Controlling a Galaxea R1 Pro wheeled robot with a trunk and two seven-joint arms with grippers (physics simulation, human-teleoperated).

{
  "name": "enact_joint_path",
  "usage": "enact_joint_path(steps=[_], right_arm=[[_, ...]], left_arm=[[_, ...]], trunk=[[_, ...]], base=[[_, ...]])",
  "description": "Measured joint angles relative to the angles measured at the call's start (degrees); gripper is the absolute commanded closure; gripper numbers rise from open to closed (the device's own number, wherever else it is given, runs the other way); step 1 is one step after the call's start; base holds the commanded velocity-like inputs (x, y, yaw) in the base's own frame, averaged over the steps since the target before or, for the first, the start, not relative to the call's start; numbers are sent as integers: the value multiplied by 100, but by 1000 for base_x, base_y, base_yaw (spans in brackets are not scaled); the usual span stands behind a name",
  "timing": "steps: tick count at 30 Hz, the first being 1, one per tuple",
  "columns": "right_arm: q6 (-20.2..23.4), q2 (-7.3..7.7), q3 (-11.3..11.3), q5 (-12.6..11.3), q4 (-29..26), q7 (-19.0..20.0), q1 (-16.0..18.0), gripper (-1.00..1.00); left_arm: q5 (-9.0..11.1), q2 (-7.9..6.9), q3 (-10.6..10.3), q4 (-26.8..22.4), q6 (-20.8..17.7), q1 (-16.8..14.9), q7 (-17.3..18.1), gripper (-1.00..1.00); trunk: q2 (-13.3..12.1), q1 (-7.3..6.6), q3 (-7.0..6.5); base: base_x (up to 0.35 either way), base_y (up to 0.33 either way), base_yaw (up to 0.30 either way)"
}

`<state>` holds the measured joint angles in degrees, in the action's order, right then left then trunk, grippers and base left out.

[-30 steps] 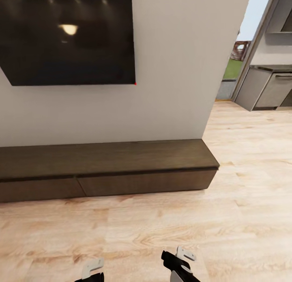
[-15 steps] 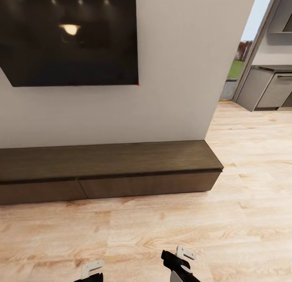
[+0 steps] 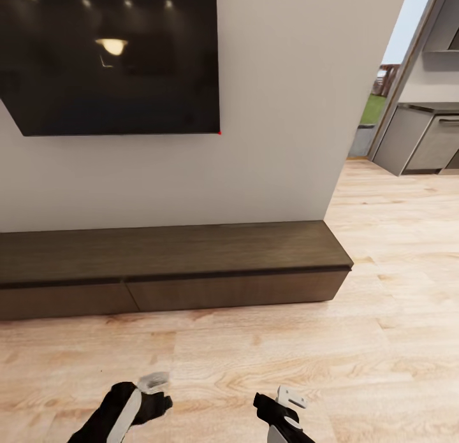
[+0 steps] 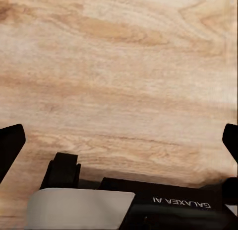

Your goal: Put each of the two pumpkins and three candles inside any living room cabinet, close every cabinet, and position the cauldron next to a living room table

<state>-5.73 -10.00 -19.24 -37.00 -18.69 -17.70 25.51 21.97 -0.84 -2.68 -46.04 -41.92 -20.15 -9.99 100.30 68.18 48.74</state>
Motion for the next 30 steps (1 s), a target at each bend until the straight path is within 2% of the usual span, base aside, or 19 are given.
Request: enact_joint_path(steps=[2,4,6,11,17,20,27,28,30], right_arm=[[1,0,2,-2,0,0,0,-100],[2,0,2,-5,-1,1,0,-100],[4,0,3,-14,0,7,1,-100],[19,0,-21,-7,-45,12,-2,-100],[18,0,-23,-9,-58,5,-1,-100],[38,0,-19,-10,-52,8,0,-100],[87,0,-16,-22,-82,123,0,-100],[89,0,-14,-24,-84,193,0,-100],[91,0,6,-30,-94,689,0,-100]], left_arm=[[358,-137,234,-1100,-878,9,6,-100],[831,-264,521,-2308,-1315,16,6,-100],[1023,-311,625,-2895,-1463,20,5,-100],[1137,-423,753,-3208,-1528,22,6,-100],[1781,-616,752,-3283,-1535,21,7,-100],[1896,-687,736,-3283,-1535,21,7,-100],[1935,-665,640,-3283,-1535,22,7,-100],[1941,-659,572,-3283,-1535,22,7,-100],[1958,-648,332,-3286,-1535,19,7,-100]], trunk=[[0,0,0],[0,0,0],[0,0,0],[39,22,18],[279,153,126],[399,219,180],[680,373,305],[720,395,323],[801,439,359]], base=[[0,0,0],[0,0,0],[0,0,0],[0,0,0],[0,0,0],[0,0,0],[0,0,0],[0,0,0],[0,0,0]])
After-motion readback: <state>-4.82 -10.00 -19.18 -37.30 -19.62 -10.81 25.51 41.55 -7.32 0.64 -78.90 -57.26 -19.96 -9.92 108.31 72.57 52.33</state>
